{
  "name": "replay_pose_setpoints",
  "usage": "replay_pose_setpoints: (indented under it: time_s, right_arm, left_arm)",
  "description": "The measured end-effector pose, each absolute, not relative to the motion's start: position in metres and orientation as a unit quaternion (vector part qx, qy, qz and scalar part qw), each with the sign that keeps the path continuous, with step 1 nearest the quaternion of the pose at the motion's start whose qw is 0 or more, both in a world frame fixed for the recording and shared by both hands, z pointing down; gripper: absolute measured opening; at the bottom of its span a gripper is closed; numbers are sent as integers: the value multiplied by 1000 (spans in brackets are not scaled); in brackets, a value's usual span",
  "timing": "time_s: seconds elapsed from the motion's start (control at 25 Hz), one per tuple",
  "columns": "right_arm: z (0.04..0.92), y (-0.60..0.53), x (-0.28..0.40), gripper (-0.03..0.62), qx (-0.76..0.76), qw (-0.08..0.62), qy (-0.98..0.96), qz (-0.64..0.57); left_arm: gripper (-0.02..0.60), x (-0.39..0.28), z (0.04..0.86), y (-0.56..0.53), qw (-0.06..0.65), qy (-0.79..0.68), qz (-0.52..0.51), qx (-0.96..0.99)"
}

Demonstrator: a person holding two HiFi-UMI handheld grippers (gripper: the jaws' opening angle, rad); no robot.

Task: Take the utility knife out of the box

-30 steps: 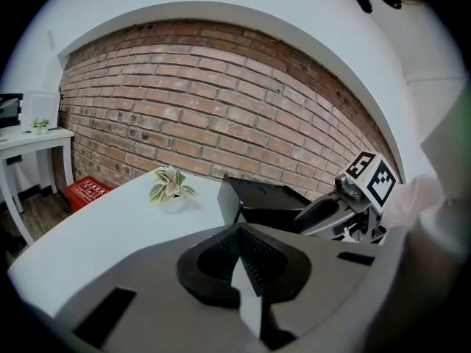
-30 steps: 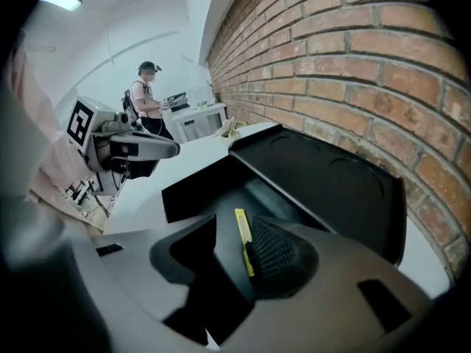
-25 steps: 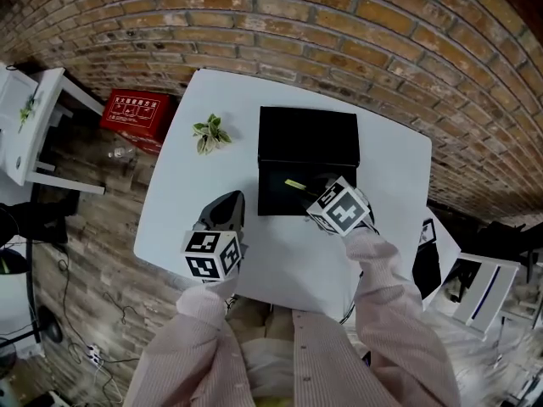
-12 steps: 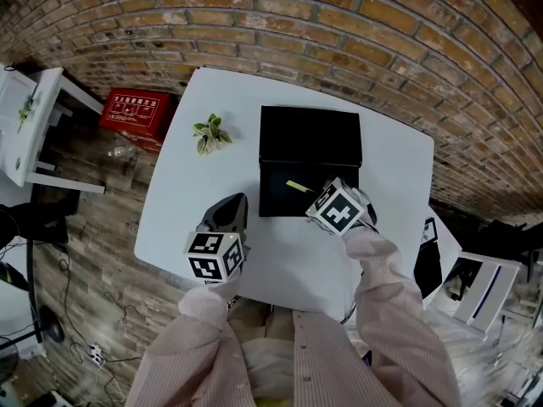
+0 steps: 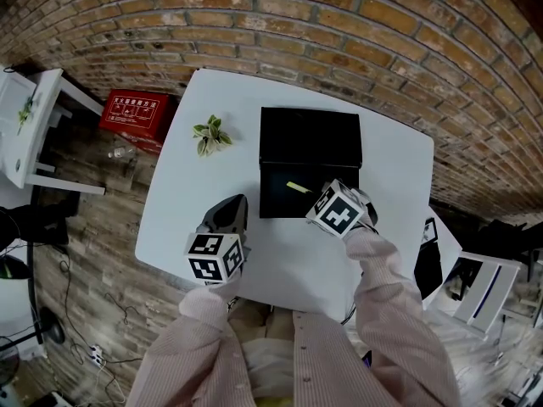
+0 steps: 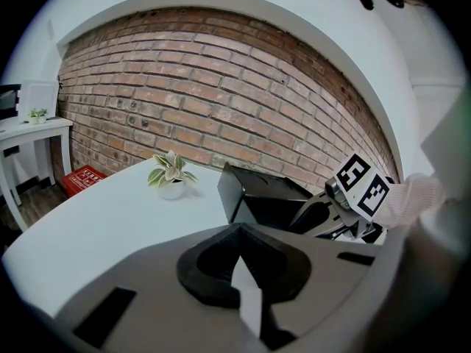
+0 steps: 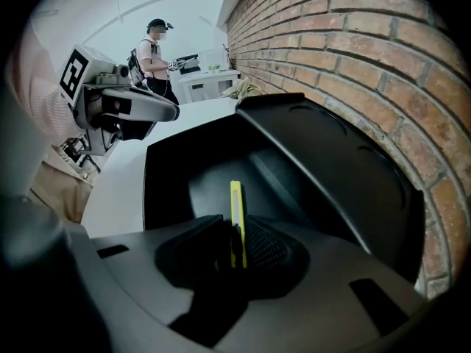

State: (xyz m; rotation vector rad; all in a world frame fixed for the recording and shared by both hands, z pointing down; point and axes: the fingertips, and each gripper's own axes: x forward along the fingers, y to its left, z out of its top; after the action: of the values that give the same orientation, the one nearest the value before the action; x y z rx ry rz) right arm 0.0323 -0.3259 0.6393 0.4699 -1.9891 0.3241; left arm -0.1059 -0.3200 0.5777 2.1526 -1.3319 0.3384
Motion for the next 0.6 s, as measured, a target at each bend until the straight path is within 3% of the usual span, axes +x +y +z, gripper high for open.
replay_pose_setpoints:
  time_s: [0.12,0.6]
  right_arm:
    - [640,-323,30,60,190,509,-829,132]
    - [623,-325,31,54,214,481,-842,119]
  left_arm:
    - [-8,-106,577,-320,290,-499,127,807]
    - [-8,-102,560,-316,272,-493,110,819]
